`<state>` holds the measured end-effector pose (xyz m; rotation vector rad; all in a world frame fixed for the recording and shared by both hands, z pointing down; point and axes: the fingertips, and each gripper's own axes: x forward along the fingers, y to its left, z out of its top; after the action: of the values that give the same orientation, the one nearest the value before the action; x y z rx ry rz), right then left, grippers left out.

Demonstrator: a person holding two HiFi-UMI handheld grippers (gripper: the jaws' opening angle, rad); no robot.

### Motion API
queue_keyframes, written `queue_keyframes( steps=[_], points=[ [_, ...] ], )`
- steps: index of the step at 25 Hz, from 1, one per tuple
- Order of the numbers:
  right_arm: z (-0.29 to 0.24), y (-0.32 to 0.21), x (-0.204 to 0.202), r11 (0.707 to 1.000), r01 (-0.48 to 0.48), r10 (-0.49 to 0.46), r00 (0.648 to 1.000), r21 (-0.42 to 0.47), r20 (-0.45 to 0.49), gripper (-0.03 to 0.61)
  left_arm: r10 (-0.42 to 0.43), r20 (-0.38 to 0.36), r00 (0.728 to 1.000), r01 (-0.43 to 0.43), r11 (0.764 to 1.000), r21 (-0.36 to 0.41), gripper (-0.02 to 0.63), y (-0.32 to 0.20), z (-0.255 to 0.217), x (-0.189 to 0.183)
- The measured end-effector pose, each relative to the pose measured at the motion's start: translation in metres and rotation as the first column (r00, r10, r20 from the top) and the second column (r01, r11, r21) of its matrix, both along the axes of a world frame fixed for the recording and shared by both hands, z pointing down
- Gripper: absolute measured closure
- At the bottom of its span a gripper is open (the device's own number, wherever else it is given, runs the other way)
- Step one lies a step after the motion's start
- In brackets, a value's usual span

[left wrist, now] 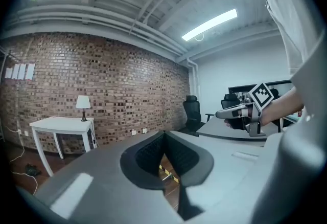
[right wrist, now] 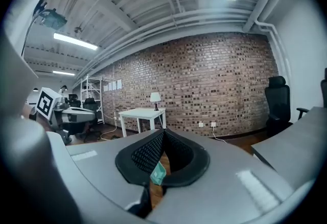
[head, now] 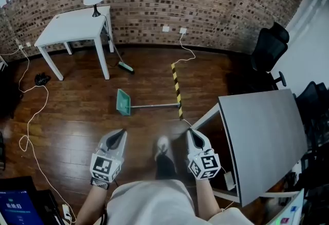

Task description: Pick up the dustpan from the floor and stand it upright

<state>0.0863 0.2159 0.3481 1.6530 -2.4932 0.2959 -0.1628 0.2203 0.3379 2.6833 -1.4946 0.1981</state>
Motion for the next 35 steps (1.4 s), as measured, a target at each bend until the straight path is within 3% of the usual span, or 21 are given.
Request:
queue_keyframes(
  steps=[4, 12, 17, 23, 29, 35],
  points=[
    [0.013, -0.078, 0.008, 0.999, 0.039, -0.039, 0.999, -0.008, 0.009, 0.565, -0.054, 0.013, 0.998, 0.055, 0.998, -0.029, 0.612, -0.063, 0.015, 0.001],
    [0.007, -0.251, 0.061, 0.995, 0.094, -0.094, 0.996, -0.015, 0.002, 0.565, -0.109, 0.047, 0.993, 0.111, 0.993, -0.044, 0.612, -0.225, 0.007, 0.054],
    [-0.003, -0.337, 0.091, 0.996, 0.091, -0.091, 0.996, -0.002, 0.006, 0.565, -0.119, 0.064, 0.991, 0.123, 0.991, -0.052, 0.612, -0.294, 0.005, 0.070],
    [-0.012, -0.381, 0.086, 0.998, 0.054, -0.054, 0.998, 0.021, 0.018, 0.565, -0.136, 0.064, 0.989, 0.141, 0.987, -0.080, 0.612, -0.336, 0.021, 0.056],
    [-0.012, -0.386, 0.076, 1.000, -0.005, 0.004, 0.999, 0.012, 0.041, 0.565, -0.131, 0.068, 0.989, 0.135, 0.989, -0.066, 0.612, -0.362, 0.014, 0.027],
    [-0.009, -0.383, 0.065, 0.999, -0.039, 0.039, 0.999, -0.009, 0.003, 0.565, -0.116, 0.075, 0.990, 0.121, 0.991, -0.061, 0.612, -0.370, 0.017, 0.006]
  ],
)
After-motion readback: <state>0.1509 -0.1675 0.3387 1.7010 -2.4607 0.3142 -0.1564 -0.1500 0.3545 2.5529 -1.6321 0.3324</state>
